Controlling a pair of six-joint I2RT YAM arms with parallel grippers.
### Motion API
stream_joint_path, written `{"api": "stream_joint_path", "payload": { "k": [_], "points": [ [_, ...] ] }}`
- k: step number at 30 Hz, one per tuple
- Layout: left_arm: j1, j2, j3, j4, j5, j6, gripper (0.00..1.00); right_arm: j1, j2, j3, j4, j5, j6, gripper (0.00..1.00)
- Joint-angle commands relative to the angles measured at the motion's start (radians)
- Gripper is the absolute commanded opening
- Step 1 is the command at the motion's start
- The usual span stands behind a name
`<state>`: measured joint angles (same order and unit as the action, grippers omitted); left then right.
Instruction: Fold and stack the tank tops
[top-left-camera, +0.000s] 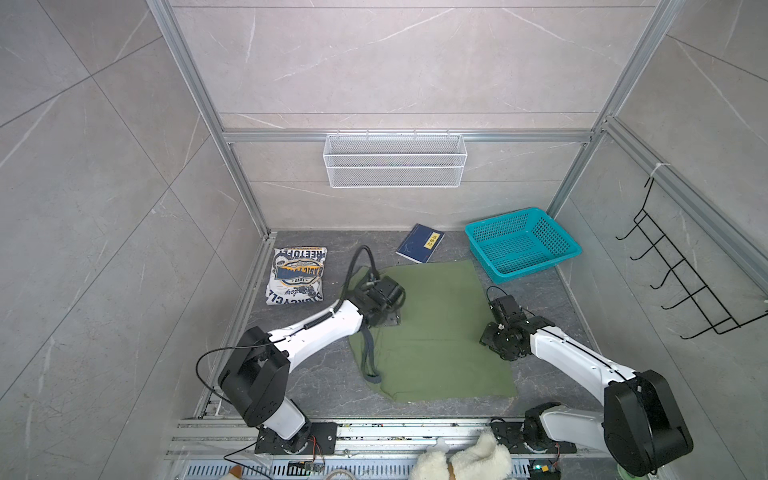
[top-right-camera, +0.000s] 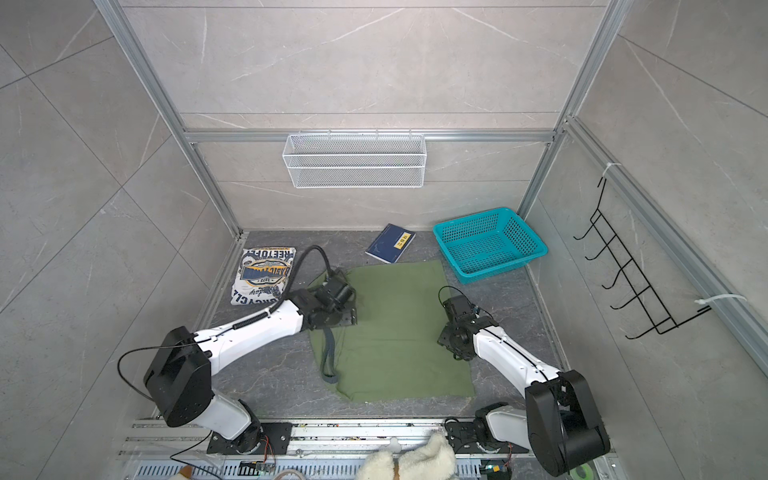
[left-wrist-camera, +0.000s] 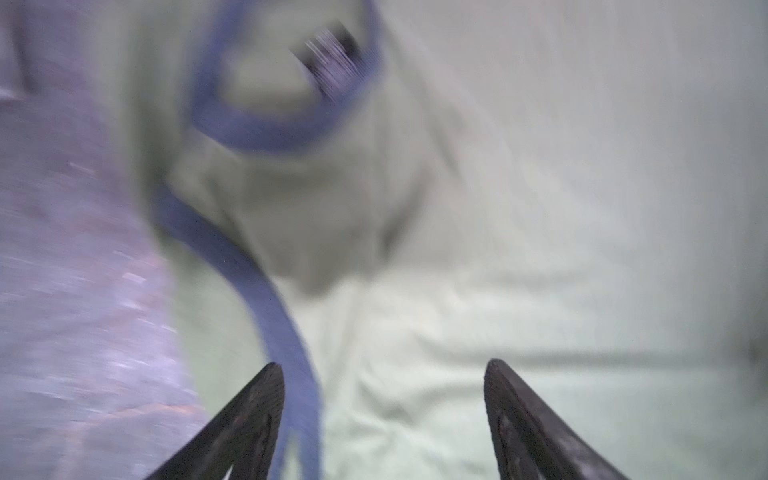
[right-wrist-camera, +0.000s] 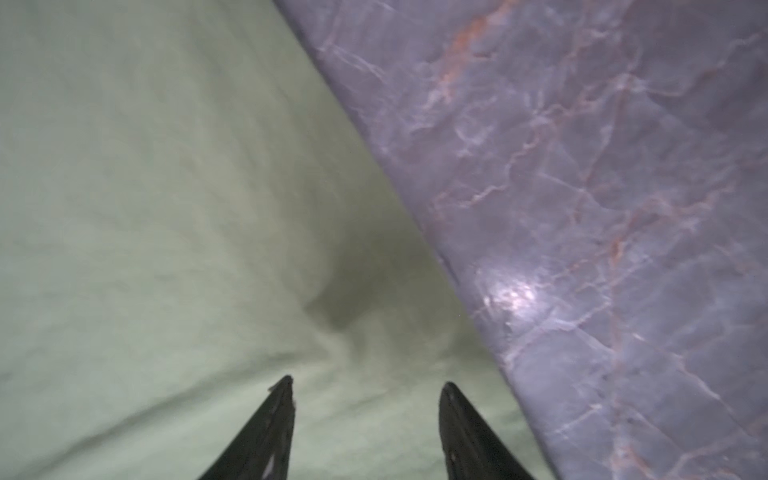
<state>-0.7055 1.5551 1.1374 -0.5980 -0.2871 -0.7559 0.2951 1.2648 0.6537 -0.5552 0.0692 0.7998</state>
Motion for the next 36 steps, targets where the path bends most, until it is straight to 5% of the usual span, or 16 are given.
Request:
{"api": "stream_joint_path", "payload": {
  "k": [1,6,18,24,32,36],
  "points": [
    [0.143,-0.008,0.008,-0.057,-0.013,0.108,0.79,0.0,-0.017,0.026,0.018,-0.054,-0.037,0.58],
    [0.257,0.054,0.043,0.002,0.098,0.208,0.8,0.001,-0.033,0.016,0.005,-0.047,-0.075,0.58],
    [0.262,0.259,0.143,0.002,0.153,0.245,0.66,0.001,-0.058,-0.015,0.015,-0.063,-0.1,0.59],
    [0.265,0.289,0.17,-0.012,0.132,0.256,0.45,0.001,-0.052,-0.017,0.022,-0.065,-0.103,0.6],
    [0.266,0.189,0.111,-0.003,0.11,0.254,0.04,0.001,-0.055,-0.009,0.011,-0.054,-0.11,0.6],
    [0.265,0.074,0.078,-0.034,0.056,0.241,0.0,0.0,-0.045,0.005,0.003,-0.046,-0.118,0.59]
  ]
}}
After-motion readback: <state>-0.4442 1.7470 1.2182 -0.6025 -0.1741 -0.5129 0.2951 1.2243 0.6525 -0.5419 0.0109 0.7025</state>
